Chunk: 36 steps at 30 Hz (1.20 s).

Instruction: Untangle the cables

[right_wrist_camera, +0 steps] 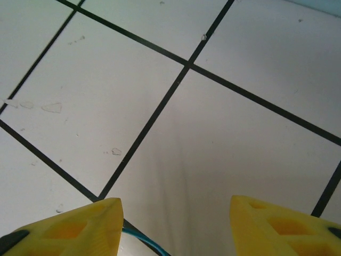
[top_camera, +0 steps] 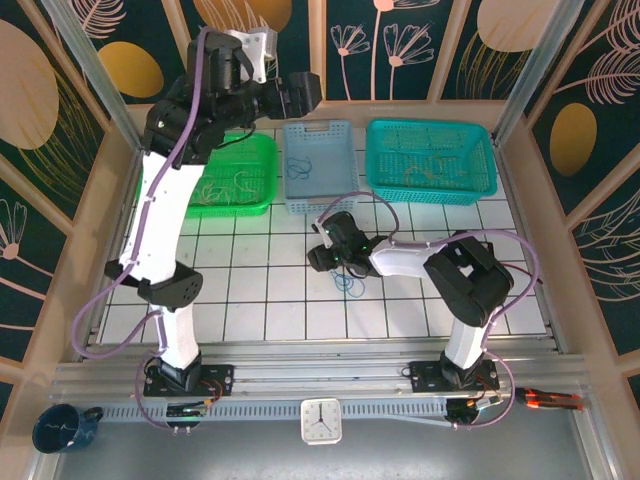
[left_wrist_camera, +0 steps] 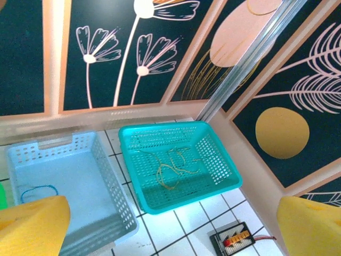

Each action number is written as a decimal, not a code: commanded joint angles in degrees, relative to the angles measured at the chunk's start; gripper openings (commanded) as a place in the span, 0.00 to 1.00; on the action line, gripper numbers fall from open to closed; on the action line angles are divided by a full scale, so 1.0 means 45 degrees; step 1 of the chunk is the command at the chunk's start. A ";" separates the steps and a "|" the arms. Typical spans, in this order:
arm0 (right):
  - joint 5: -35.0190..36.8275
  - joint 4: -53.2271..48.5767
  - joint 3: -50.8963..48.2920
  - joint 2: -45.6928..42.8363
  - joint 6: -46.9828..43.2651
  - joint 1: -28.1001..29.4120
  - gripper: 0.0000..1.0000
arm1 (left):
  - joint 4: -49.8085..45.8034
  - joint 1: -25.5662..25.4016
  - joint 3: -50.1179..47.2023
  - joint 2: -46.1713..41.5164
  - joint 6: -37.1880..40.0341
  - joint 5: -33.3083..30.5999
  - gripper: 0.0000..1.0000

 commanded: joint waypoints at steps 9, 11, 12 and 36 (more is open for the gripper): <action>0.0299 -0.0256 -0.0109 -0.1498 0.0093 0.0066 0.60 | 0.7852 -0.0050 -1.4160 -0.8443 -0.0759 -0.1428 0.99; 0.0246 -0.0413 -0.0173 -0.1794 0.0054 0.0102 0.61 | 0.8763 -0.0024 -1.6111 -0.9741 -0.1088 -0.1861 0.99; 0.0213 -0.0497 -0.0211 -0.1950 -0.0020 0.0141 0.61 | 0.9065 -0.0028 -1.6867 -1.0251 -0.1153 -0.2026 0.99; 0.2157 0.0016 -0.0382 -0.0219 -0.1558 0.1083 0.66 | 1.3800 -0.0029 -2.7189 -1.4419 -0.4176 -0.2357 0.99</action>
